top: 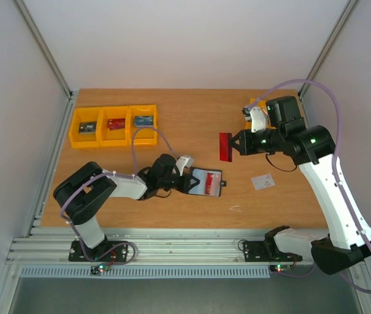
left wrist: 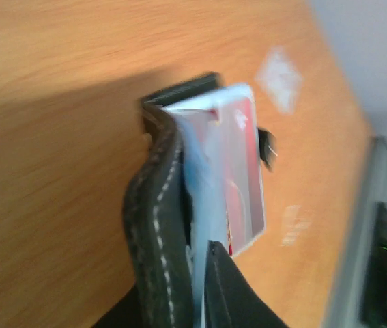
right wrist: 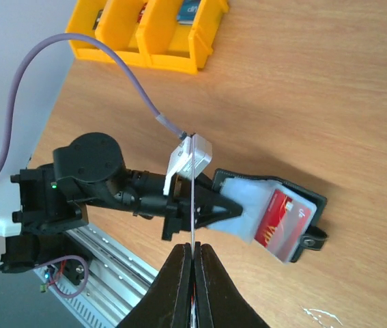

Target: Take the credit cards out of the card holder

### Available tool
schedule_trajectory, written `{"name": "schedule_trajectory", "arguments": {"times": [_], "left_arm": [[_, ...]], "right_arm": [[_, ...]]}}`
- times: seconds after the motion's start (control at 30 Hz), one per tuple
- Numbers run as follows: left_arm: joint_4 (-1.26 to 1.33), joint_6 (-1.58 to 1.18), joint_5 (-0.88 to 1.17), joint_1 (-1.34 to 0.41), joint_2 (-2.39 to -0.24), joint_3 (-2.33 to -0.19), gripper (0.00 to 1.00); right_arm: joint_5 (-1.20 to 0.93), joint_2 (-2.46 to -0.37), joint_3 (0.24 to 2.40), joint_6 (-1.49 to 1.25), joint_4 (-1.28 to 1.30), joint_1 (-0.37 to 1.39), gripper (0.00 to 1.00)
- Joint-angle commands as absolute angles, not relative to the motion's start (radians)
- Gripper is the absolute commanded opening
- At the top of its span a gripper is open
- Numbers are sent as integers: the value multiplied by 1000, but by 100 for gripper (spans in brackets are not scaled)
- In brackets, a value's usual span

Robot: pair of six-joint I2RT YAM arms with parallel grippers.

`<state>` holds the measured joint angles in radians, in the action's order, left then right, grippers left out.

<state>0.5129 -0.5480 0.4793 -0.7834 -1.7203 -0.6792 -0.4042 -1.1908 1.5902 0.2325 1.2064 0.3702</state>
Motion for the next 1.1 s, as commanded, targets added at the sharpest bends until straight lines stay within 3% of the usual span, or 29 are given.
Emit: {"name": "schedule_trajectory", "arguments": {"times": [0.0, 0.17, 0.3, 0.43, 0.6, 0.67, 0.83, 1.07], "left_arm": [[321, -460, 184, -732, -1688, -627, 15], [286, -424, 32, -723, -1634, -563, 48], [193, -317, -118, -723, -1517, -570, 60], [154, -92, 7, -712, -1244, -561, 72], [231, -31, 362, -659, -858, -572, 77], [187, -25, 491, -647, -806, -640, 76], [222, -177, 741, -634, -792, -781, 76], [260, -442, 762, -635, -877, -916, 69]], "right_arm": [[-474, -1229, 1618, 216, 1165, 364, 1], [-515, -1261, 1617, 214, 1121, 365, 1], [-569, -1277, 1640, 193, 1102, 365, 1], [-618, -1276, 1694, 194, 1096, 368, 1], [-762, -1280, 1734, 229, 1026, 406, 1], [-867, -1280, 1748, 253, 973, 430, 1], [-972, -1261, 1750, 309, 865, 487, 1], [-995, -1262, 1741, 384, 828, 614, 1]]}}
